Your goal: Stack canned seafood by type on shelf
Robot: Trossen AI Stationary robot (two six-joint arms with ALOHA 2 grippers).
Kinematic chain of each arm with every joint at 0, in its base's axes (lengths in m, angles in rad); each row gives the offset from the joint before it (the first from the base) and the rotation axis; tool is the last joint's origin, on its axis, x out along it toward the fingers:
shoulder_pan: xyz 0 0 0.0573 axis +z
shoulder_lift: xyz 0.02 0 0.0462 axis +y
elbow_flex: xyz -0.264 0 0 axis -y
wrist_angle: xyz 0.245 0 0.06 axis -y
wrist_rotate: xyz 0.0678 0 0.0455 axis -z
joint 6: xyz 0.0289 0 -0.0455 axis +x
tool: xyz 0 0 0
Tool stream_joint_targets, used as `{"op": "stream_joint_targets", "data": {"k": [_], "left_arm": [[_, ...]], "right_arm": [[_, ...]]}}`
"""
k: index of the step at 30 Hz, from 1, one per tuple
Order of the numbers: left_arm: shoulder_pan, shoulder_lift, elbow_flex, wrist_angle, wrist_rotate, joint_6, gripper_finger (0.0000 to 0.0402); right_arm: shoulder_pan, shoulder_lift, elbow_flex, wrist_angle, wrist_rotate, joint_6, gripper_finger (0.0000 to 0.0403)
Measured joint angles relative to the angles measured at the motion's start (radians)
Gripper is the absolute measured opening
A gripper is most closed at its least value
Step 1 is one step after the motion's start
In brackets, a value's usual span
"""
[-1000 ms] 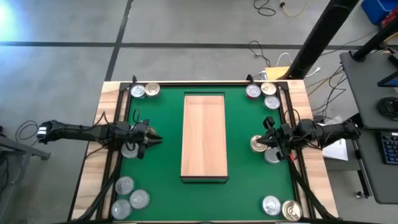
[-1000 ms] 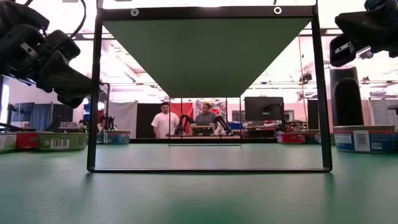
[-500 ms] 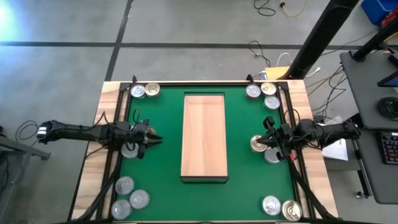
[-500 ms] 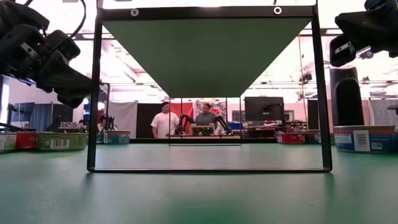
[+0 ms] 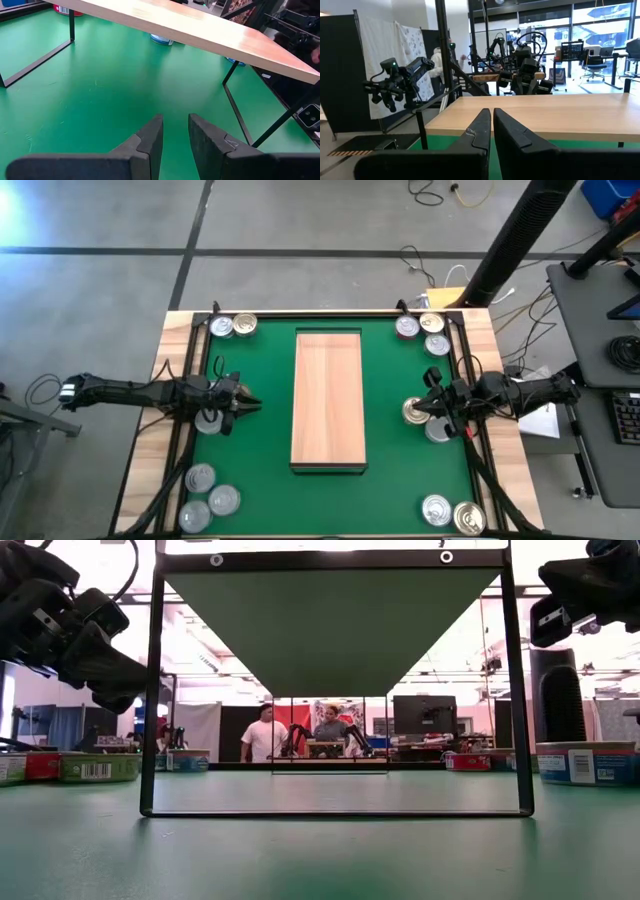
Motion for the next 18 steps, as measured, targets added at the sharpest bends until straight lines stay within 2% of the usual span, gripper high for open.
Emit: {"op": "stream_joint_targets", "data": {"k": [14,16,18], "left_arm": [[0.000,0.000,0.000,0.000,0.000,0.000,0.0077],[0.000,0.000,0.000,0.000,0.000,0.000,0.0077],[0.000,0.000,0.000,0.000,0.000,0.000,0.0077]], "right_arm": [[0.000,0.000,0.000,0.008,-0.004,0.008,0.0013],[0.000,0.000,0.002,0.011,0.001,0.119,0.0013],[0.000,0.014,0.023,-0.049,0.054,0.261,0.0013]]}}
